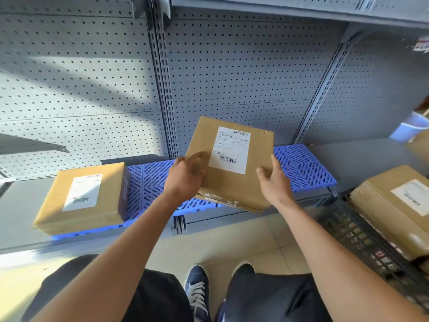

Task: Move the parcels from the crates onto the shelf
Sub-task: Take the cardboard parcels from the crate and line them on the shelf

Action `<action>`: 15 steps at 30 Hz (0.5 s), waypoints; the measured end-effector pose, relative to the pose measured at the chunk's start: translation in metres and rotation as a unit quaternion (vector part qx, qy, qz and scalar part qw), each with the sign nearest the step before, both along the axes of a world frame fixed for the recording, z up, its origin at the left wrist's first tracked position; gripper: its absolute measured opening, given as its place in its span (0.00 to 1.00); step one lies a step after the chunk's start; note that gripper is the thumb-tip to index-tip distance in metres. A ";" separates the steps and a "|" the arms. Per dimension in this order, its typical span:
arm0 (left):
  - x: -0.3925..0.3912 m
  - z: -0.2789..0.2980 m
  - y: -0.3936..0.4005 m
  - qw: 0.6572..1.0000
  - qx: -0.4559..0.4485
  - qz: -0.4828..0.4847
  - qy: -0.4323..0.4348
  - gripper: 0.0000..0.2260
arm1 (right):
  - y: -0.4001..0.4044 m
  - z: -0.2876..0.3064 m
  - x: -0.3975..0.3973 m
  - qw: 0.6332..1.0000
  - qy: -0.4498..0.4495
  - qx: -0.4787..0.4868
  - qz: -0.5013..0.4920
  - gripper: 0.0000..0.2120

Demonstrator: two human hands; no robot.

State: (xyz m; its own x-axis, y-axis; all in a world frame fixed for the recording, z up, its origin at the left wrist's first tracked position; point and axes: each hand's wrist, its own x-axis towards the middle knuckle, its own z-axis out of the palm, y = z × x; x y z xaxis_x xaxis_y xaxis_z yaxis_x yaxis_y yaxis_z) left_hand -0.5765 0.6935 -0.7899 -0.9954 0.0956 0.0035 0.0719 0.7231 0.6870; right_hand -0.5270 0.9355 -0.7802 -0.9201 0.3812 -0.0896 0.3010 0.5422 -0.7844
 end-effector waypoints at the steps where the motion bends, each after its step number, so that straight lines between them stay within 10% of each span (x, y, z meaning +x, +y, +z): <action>1: 0.005 0.000 -0.001 1.000 -0.005 -0.002 0.001 0.24 | -0.003 -0.001 0.000 1.000 -0.005 -0.006 0.018 0.34; 15: -0.020 -0.047 -0.066 0.997 -0.035 0.051 -0.049 0.24 | -0.061 -0.035 -0.043 0.964 -0.137 0.036 0.227 0.66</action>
